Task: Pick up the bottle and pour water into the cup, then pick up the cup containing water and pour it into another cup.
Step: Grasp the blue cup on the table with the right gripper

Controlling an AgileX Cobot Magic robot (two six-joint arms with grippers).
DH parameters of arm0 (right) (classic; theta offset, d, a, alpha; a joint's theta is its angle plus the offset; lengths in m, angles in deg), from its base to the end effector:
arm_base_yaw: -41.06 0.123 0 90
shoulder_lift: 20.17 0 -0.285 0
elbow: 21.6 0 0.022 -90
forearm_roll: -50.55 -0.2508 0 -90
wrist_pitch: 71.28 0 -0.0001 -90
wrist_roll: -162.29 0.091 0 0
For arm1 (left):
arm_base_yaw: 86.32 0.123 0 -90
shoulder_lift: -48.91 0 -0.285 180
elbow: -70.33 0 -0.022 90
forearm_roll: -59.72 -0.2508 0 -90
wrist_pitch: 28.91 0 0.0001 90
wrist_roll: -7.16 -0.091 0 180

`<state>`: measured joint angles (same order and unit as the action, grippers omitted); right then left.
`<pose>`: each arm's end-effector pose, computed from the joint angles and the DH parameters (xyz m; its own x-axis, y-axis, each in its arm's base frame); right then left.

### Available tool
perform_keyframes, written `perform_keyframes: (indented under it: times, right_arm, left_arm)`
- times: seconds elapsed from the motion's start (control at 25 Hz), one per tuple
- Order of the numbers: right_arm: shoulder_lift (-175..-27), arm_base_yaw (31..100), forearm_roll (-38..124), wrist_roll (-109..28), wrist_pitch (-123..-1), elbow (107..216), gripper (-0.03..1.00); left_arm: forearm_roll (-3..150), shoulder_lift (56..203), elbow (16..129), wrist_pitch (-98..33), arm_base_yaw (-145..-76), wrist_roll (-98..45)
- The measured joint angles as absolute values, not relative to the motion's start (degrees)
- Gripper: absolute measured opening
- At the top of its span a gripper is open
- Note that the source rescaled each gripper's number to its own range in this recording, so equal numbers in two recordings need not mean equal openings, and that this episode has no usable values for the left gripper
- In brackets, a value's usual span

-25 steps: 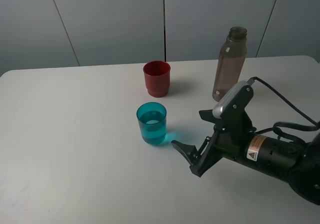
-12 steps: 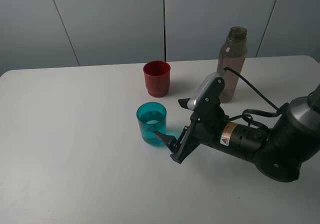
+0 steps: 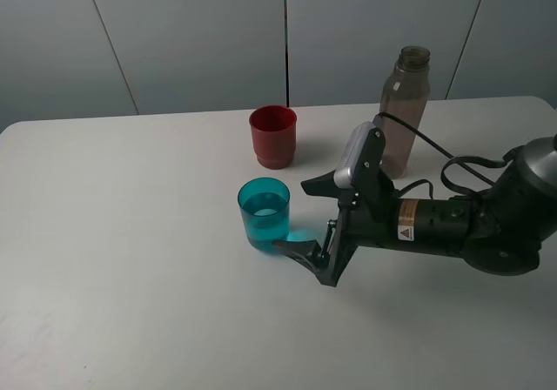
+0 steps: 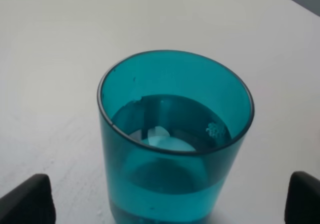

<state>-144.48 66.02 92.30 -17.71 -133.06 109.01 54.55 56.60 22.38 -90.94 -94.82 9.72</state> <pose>0.2261 0.1641 0.0752 -0.0974 -0.3926 -0.9145 -0.9149 0.3971 -0.0731 -0.0063 0.0083 0.2788 -0.4580 0.0662 -0.8865 0.0765 0.9965 0.0348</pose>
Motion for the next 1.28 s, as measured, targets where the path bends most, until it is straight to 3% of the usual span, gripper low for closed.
perform_keyframes:
  times: [0.8, 1.28]
  right_arm:
    - [-148.7, 61.0, 110.5, -5.6, -127.8, 122.5, 1.0]
    - [-149.1, 62.7, 115.9, 1.3, -130.3, 124.0, 1.0]
  left_arm:
    - [54.4, 56.6, 22.4, -90.9, -94.8, 9.7]
    - [54.4, 56.6, 22.4, -90.9, -94.8, 9.7]
